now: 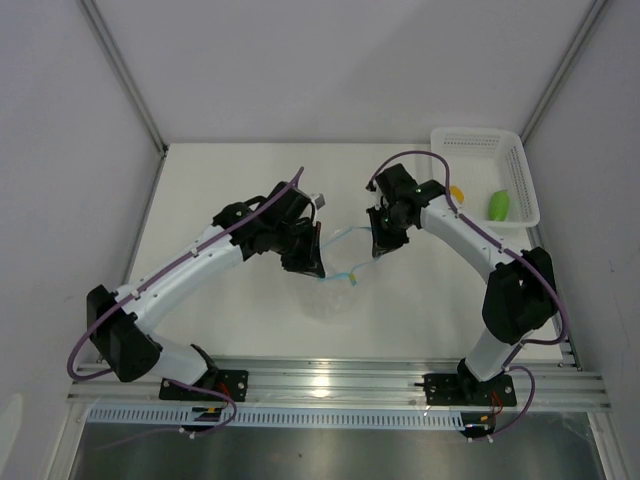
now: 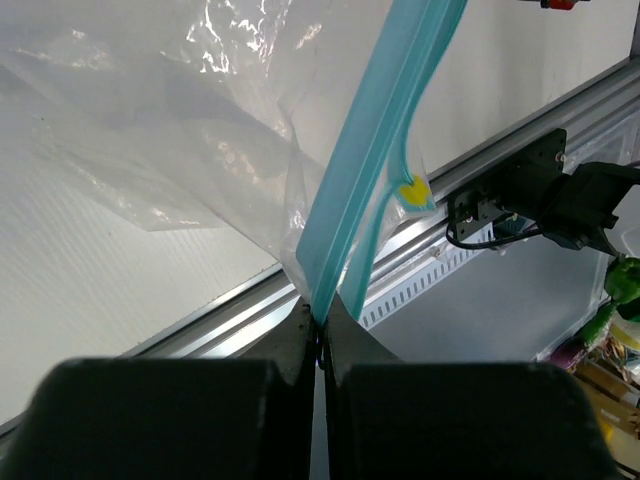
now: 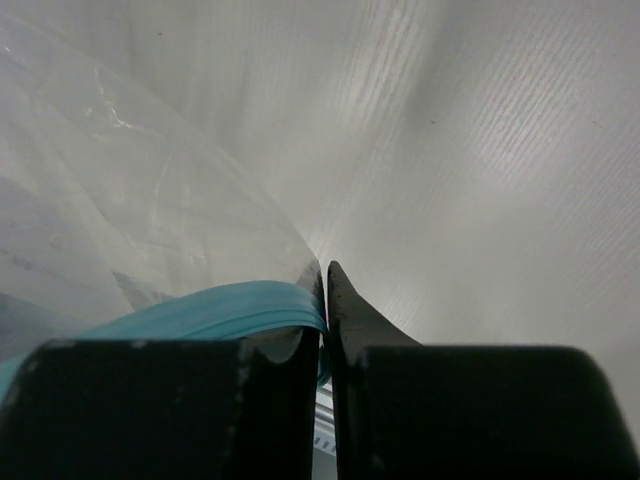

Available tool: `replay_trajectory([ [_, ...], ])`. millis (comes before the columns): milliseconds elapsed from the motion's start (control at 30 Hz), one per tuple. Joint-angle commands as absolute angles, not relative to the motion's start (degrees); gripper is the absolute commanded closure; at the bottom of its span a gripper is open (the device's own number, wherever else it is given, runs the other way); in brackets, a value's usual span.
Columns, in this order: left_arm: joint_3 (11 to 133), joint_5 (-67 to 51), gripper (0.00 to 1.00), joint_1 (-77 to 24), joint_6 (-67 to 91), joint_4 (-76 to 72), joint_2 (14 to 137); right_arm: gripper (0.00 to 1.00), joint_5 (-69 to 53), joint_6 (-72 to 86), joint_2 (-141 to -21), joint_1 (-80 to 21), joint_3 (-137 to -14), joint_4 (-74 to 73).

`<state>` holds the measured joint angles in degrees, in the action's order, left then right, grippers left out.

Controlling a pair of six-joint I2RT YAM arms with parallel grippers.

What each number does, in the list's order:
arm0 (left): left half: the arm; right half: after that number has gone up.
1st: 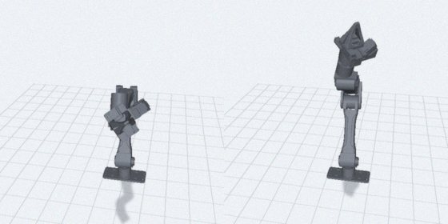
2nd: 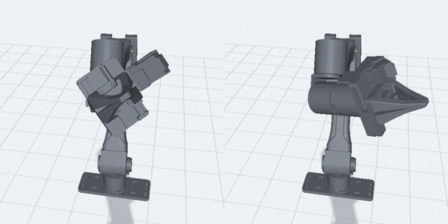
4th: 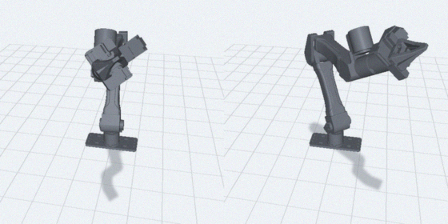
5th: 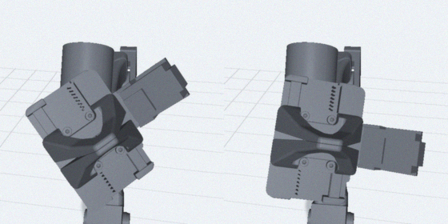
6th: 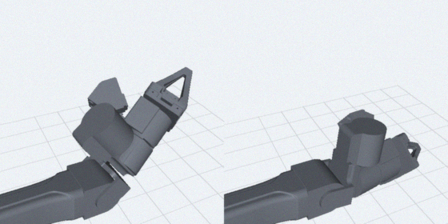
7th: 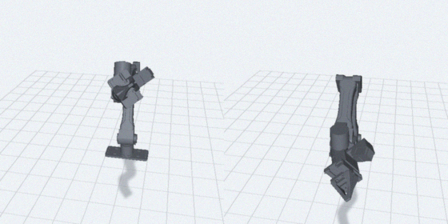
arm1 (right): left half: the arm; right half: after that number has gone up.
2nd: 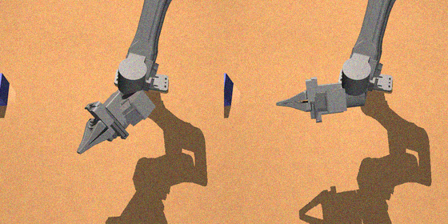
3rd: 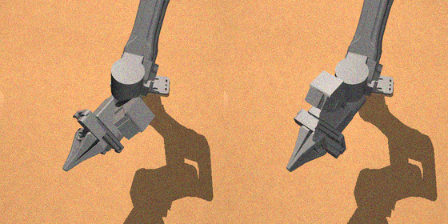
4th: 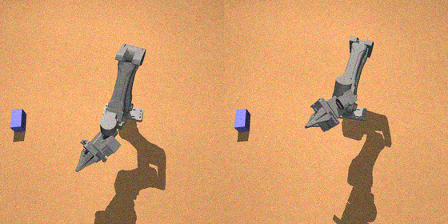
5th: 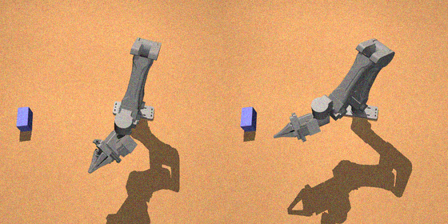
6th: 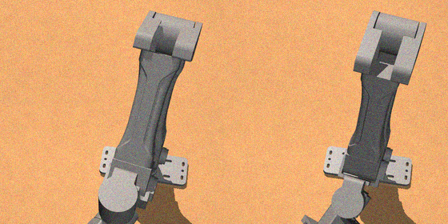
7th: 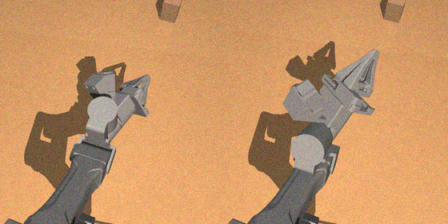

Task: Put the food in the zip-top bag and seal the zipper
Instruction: Unzip the zipper food storage bag, then pick up the fake fruit from the bin.

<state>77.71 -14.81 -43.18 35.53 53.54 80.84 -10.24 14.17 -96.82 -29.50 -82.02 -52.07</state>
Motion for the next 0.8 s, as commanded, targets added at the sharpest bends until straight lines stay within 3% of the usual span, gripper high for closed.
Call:
replay_trajectory([
  [0, 79.6, -17.0, 0.99, -41.7, 35.9, 53.7, 81.1, 0.88, -10.4, 11.9, -97.2, -29.4, -85.6, -51.8],
  [333, 76.2, -20.1, 1.00, -39.8, 40.3, 47.0, 82.8, 0.46, -14.9, 14.1, -92.0, -29.9, -86.7, -50.2],
  [367, 76.0, -19.7, 0.99, -39.7, 40.5, 47.0, 82.6, 0.27, -15.1, 15.4, -91.6, -30.4, -86.8, -50.2],
  [433, 75.8, -18.3, 1.00, -39.8, 40.2, 47.8, 81.4, 0.16, -15.1, 17.7, -91.1, -31.3, -90.1, -53.6],
  [633, 74.0, -14.2, 0.99, -39.3, 41.0, 48.3, 78.4, 0.11, -9.2, 23.0, -90.5, -32.3, -103.6, -63.7],
  [767, 70.5, -13.4, 0.99, -39.2, 41.7, 45.0, 76.7, 0.01, -3.3, 24.4, -86.4, -32.1, -100.2, -61.0],
])
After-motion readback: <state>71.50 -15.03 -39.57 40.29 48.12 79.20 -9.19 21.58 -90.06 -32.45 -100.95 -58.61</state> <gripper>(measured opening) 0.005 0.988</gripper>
